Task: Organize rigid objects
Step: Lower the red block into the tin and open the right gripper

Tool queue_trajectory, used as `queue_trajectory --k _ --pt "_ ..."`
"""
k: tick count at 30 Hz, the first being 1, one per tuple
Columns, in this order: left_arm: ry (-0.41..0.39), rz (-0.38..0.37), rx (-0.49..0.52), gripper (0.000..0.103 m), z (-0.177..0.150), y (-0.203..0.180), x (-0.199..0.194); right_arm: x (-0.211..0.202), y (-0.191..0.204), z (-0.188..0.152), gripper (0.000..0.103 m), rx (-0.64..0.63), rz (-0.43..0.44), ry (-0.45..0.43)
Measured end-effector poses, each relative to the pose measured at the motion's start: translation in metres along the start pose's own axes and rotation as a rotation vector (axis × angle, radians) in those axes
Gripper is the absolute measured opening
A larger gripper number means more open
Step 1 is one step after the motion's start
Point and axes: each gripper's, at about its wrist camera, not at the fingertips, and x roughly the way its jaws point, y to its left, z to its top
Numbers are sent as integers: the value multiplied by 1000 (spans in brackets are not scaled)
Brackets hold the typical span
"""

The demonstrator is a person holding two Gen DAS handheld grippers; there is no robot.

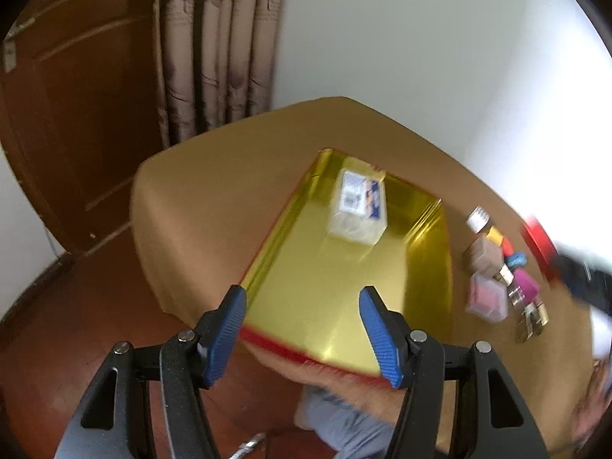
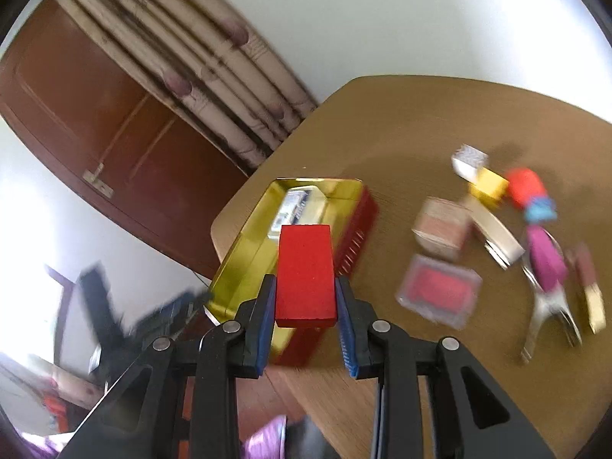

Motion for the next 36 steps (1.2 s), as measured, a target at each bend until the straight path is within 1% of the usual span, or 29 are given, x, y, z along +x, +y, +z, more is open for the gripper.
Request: queue_trajectory --k 2,5,7,10,11,14,16,19,24,29,31,34,35,36 --pt "-30 31 28 63 -12 1 -7 32 10 15 28 -1 -7 27" --pt "-74 30 71 63 -19 -1 -15 65 18 30 28 -1 -28 51" --pt "-82 33 96 64 -21 -5 -15 88 22 38 28 0 -59 59" --pt "-52 6 116 64 -21 -6 -11 110 23 44 28 5 -92 73" --pt "-38 -2 114 64 -21 -6 -8 121 24 46 28 1 -114 79" --pt "-5 -33 98 64 -21 -3 -3 135 22 46 28 -1 -147 88" --pt "-1 -40 88 64 -21 -2 -3 142 23 45 28 -23 -188 88" --pt "-1 -46 85 64 -21 -1 -2 149 22 45 28 -36 -222 95" --pt "44 -38 112 64 -24 -6 6 163 16 46 29 -28 -252 107" --pt "11 -12 132 64 -25 -8 2 162 16 47 33 -38 -269 93" --pt "4 -5 141 64 -26 -9 0 157 19 46 33 -47 -274 67" --pt "-21 6 161 64 -26 -11 -4 122 21 36 34 -52 -223 -15" --pt "-32 3 169 64 -26 -12 -6 104 19 28 39 -50 -201 -57" --pt "-43 -10 179 64 -27 -14 -9 84 16 15 45 -53 -201 -96"
